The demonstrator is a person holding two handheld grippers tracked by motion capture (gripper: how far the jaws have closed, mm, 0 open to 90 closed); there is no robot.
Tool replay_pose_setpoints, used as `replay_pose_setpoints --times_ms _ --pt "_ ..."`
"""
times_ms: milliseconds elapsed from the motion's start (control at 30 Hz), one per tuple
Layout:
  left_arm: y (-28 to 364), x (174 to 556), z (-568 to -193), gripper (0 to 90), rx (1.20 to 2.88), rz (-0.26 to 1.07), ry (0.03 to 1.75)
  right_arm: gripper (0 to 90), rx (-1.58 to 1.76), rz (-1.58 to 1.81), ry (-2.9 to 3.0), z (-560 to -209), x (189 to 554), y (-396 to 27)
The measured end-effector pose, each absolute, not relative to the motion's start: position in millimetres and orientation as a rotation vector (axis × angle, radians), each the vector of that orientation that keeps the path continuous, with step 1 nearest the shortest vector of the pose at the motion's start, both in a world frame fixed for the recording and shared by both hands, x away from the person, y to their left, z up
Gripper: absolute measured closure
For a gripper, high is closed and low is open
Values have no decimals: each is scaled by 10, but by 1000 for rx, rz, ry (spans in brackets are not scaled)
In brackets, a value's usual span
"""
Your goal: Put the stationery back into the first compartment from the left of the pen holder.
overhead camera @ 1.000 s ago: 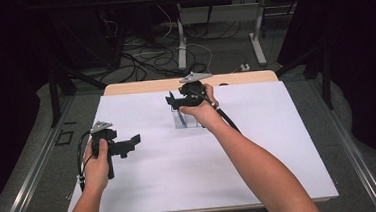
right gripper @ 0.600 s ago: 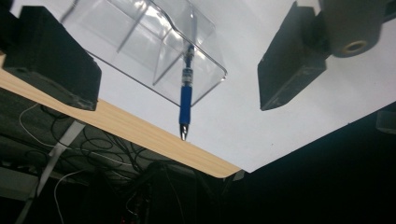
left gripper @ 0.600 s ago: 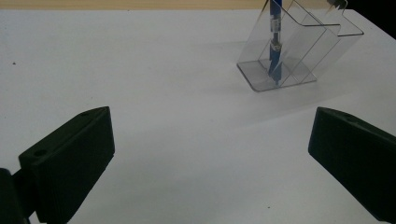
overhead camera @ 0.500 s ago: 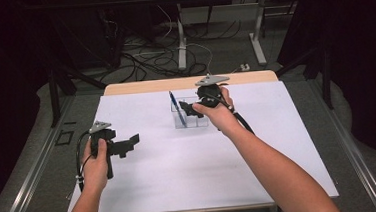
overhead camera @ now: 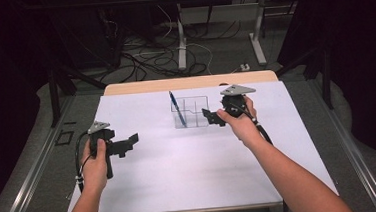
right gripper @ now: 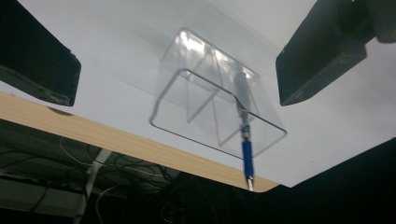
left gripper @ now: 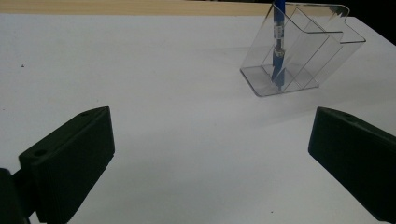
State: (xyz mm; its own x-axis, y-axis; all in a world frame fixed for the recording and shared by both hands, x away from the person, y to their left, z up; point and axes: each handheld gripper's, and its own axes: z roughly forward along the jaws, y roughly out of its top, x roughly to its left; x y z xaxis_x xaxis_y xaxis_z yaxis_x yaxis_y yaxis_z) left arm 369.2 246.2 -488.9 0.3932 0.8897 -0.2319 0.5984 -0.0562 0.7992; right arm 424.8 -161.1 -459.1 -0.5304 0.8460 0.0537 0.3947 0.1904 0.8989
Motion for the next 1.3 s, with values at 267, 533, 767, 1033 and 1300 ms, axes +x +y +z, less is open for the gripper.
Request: replay_pose_setpoints --times_ms 267,533,767,1033,1300 --pt "2476 3696 -4903 3 1755 424 1310 0 1276 1231 1930 -4755 4136 -2015" --pt "2470 3698 -4924 3 1740 422 1326 0 1350 1196 1867 -4948 3990 -2376" --pt "2486 3700 -4927 3 1745 420 1332 0 1420 1156 1844 -5122 3888 -2616" --pt "2496 3709 -4951 3 1750 418 1340 2 1467 1142 1824 -5276 3821 -2737" --pt "2501 3712 -4958 3 1747 425 1341 2 1503 1123 1824 -5404 3830 -2781"
